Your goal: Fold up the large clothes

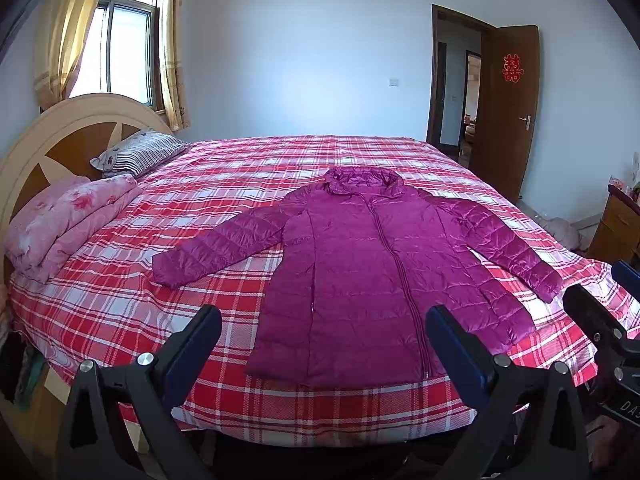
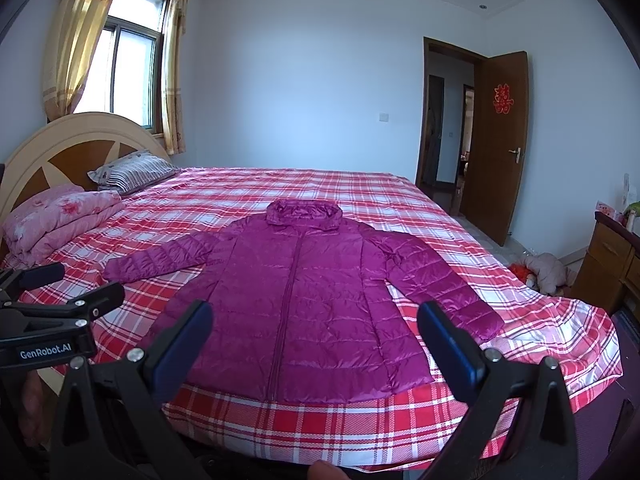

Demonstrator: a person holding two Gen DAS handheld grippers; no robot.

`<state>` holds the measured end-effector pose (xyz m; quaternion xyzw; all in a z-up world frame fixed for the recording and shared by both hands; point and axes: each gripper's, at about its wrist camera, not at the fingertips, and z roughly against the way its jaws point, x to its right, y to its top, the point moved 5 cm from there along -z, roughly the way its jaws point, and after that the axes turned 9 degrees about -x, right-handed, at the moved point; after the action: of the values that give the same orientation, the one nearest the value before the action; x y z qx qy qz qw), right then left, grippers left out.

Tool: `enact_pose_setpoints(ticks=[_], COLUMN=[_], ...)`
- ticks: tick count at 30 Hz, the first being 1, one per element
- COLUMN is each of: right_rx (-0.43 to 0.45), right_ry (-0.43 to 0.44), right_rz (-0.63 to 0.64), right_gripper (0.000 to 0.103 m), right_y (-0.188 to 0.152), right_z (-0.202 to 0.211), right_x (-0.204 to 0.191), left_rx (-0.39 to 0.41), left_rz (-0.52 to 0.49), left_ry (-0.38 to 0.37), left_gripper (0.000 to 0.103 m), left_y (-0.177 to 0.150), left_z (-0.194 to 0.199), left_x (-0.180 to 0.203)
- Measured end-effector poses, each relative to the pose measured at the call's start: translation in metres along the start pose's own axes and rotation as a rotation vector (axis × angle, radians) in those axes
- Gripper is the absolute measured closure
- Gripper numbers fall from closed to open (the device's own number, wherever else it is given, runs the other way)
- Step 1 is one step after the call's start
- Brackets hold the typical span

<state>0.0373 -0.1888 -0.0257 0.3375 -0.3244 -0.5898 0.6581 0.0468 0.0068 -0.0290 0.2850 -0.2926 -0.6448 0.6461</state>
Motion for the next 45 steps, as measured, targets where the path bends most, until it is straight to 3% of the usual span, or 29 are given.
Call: enact_pose_setpoints(ticks=[45], right_rx=[-0.007], right_ry=[0.004], right_rz=[0.002], right_gripper=[0.000], right_y=[-0.0005], right_z=[-0.0021], right_x=[-0.0008], left_rx=[-0.010], left_rz=[-0.011], left_ry=[-0.005], left_gripper=[0.001], left_y=[-0.0041], left_z=[-0.0060], left_x=[0.0026])
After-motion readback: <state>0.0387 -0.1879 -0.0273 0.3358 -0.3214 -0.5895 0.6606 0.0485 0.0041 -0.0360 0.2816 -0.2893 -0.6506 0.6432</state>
